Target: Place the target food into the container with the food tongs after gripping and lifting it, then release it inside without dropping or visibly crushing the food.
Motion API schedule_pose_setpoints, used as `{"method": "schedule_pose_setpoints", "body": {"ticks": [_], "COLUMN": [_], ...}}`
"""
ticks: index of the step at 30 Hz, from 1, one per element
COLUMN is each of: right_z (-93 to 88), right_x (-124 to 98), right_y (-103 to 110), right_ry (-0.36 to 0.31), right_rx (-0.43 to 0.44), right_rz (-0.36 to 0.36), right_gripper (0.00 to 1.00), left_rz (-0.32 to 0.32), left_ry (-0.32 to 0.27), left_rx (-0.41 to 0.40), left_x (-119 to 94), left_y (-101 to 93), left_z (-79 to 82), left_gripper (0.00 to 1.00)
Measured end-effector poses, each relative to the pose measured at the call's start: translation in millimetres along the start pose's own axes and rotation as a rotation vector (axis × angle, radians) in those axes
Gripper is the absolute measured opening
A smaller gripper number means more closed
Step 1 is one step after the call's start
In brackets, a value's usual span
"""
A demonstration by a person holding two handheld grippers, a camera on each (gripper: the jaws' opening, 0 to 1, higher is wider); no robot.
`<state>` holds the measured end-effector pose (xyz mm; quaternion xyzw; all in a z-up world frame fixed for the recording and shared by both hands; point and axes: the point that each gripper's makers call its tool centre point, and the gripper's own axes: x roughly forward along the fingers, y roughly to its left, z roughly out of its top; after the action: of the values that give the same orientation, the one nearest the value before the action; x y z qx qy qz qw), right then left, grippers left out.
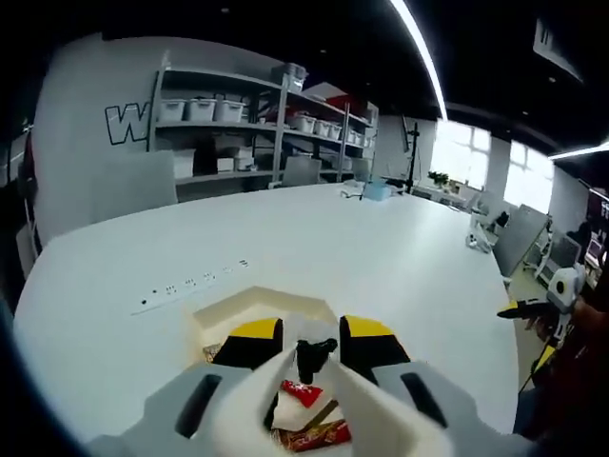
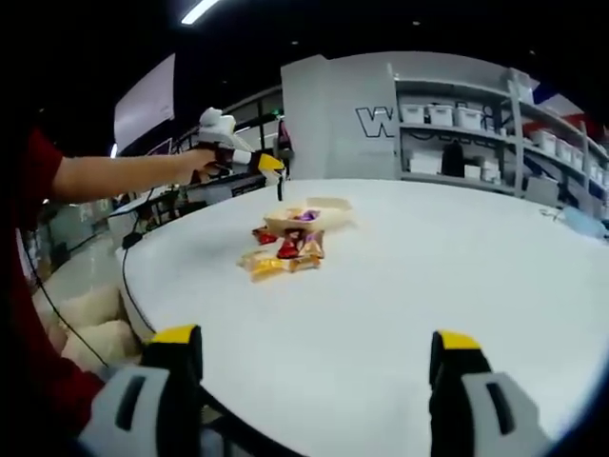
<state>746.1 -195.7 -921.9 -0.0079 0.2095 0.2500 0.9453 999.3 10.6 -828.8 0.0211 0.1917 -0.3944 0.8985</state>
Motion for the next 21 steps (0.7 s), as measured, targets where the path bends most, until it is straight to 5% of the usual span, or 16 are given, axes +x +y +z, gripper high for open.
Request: {"method": "schedule_pose_setpoints", "body": {"ticks": [21], "right_z": [3.0], "right_x": [1.1], "right_y": [0.2], "right_ry": [0.003], "right_rx": [-0.011], "right_rz": [0.004], "right_gripper": [0.99], "left_rz": [0.005], "left_ry": [0.003], "left_rx": [-0.021], "left_x": [-4.8], "left_y": [5.1], "left_z": [-0.6], "left_gripper": [0.23]}}
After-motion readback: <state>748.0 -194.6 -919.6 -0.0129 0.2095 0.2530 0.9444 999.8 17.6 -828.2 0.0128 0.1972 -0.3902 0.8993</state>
